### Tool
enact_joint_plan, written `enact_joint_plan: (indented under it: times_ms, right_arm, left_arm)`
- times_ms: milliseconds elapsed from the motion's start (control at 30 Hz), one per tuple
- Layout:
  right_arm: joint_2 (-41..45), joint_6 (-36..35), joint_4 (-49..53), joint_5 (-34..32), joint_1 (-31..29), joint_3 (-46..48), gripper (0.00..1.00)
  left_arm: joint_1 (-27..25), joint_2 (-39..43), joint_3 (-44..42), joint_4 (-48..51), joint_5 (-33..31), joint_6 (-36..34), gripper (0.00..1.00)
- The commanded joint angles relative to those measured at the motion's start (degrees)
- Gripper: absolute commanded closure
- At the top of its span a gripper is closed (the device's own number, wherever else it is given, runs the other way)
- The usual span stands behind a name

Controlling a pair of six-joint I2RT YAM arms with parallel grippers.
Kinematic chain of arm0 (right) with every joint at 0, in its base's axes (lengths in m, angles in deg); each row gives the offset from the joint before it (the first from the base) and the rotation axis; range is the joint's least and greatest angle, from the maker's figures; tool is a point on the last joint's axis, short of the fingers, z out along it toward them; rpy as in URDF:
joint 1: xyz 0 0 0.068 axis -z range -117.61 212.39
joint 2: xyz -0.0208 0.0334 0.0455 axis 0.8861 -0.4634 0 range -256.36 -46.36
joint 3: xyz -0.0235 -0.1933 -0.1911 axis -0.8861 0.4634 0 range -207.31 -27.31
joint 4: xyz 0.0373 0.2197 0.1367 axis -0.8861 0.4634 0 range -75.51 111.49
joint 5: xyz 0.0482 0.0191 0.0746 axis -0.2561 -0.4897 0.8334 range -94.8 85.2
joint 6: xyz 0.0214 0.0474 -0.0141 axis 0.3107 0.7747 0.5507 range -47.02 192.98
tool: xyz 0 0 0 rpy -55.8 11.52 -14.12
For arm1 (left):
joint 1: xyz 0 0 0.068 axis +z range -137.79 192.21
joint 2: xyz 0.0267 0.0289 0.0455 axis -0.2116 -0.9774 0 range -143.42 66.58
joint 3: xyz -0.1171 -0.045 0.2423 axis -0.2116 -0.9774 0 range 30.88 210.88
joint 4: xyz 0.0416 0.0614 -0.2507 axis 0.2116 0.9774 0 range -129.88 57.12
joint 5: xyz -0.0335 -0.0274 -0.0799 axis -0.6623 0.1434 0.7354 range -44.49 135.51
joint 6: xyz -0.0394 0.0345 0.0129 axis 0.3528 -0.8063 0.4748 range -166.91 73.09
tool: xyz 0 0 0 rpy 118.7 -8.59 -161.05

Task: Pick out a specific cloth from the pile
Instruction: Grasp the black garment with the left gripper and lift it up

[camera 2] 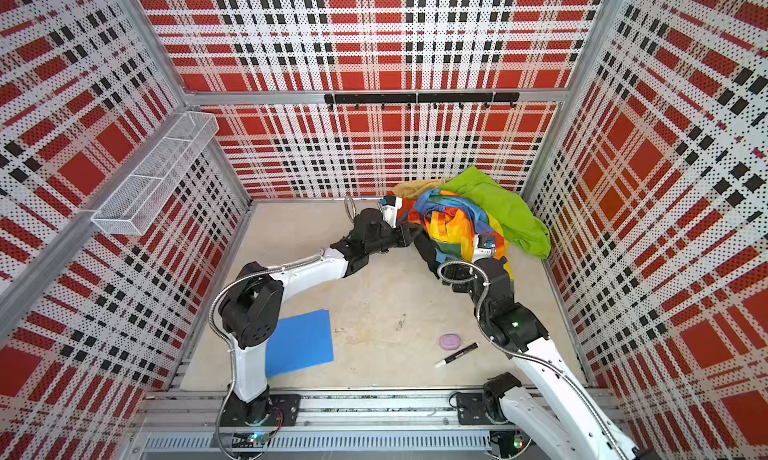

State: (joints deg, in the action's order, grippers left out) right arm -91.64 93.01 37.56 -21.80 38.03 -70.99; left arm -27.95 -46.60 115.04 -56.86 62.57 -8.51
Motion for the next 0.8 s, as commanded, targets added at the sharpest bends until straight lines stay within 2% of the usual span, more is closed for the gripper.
enact_joint_plan:
  times_ms: [0, 233, 533, 767]
  right_arm:
    - [0.46, 1.5, -2.86, -0.6, 0.01, 0.99, 0.03]
    - [-0.29, 1.75, -3.03, -0.33, 0.01, 1.38, 0.03]
    - [0.11, 1.59, -2.94, -0.8, 0.01, 2.37, 0.03]
    - [-0.26, 1.68, -3.38, -0.77, 0.01, 3.06, 0.03]
  left_arm:
    - [-0.29, 4.29, 3.6, -2.72, 1.48, -3.7, 1.0]
    - [0.68, 2.39, 9.32, -5.05, 6.22, -3.7, 1.0]
    - [3.19, 1.95, 10.55, -13.0, 10.3, -0.93, 1.0]
    - [4.18, 2.53, 10.39, -13.9, 10.83, -1.13, 1.0]
